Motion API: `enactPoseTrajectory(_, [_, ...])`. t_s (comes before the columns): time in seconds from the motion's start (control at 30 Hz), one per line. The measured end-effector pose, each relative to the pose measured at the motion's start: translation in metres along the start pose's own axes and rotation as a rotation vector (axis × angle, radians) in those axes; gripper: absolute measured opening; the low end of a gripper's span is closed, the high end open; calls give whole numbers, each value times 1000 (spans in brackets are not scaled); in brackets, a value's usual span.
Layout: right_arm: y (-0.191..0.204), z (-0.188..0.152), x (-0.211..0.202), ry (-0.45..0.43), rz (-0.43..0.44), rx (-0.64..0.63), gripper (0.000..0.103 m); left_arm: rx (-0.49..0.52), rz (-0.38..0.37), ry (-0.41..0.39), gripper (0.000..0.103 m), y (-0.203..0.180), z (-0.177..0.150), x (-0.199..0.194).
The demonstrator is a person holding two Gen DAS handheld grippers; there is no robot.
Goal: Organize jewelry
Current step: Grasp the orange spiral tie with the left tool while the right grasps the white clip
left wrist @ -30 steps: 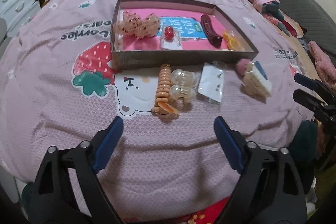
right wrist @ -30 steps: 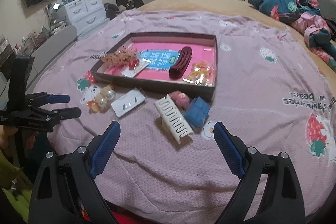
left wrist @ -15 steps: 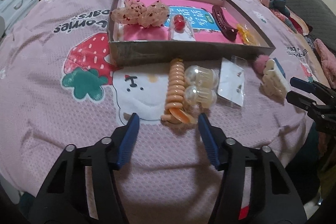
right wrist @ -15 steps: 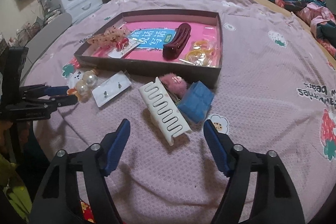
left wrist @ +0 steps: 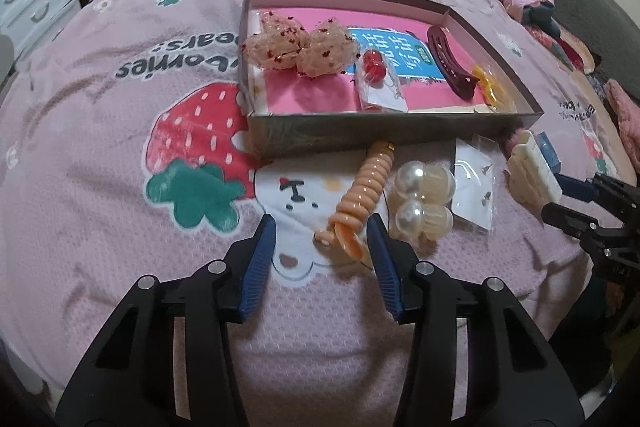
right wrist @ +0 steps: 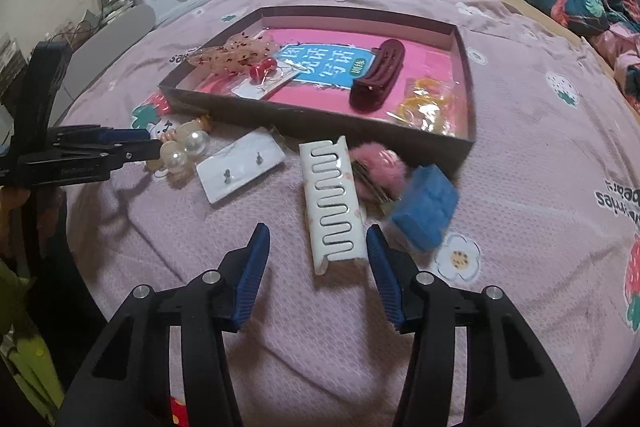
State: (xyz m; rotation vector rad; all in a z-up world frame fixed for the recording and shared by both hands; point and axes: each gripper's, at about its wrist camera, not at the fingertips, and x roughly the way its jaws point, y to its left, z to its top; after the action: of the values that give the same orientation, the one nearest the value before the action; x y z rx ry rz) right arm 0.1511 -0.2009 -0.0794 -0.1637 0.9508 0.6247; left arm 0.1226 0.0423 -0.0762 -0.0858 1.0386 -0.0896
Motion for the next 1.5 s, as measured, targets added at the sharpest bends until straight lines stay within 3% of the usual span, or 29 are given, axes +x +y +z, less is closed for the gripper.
enactPoseTrajectory(0.17, [1, 11, 8, -14, -3, 4, 48, 25, -21, 11, 39, -5, 9, 8])
enactPoseTrajectory(0.33, [-2, 20, 20, -6, 6, 34, 44, 75, -23, 32, 28, -15, 15, 17])
enactPoseTrajectory(0.57, [-3, 20, 35, 20, 22, 67, 26, 95, -38, 39, 25, -21, 14, 22])
enactPoseTrajectory(0.73, [1, 16, 30, 18, 40, 67, 26, 89, -50, 33, 13, -23, 13, 23])
enactPoseTrajectory(1.1, [28, 0, 16, 33, 112, 45, 26, 5, -81, 12, 11, -6, -8, 5])
enactPoseTrajectory(1.5, [51, 11, -13, -26, 178, 26, 26, -71, -38, -59, 11, 16, -20, -42])
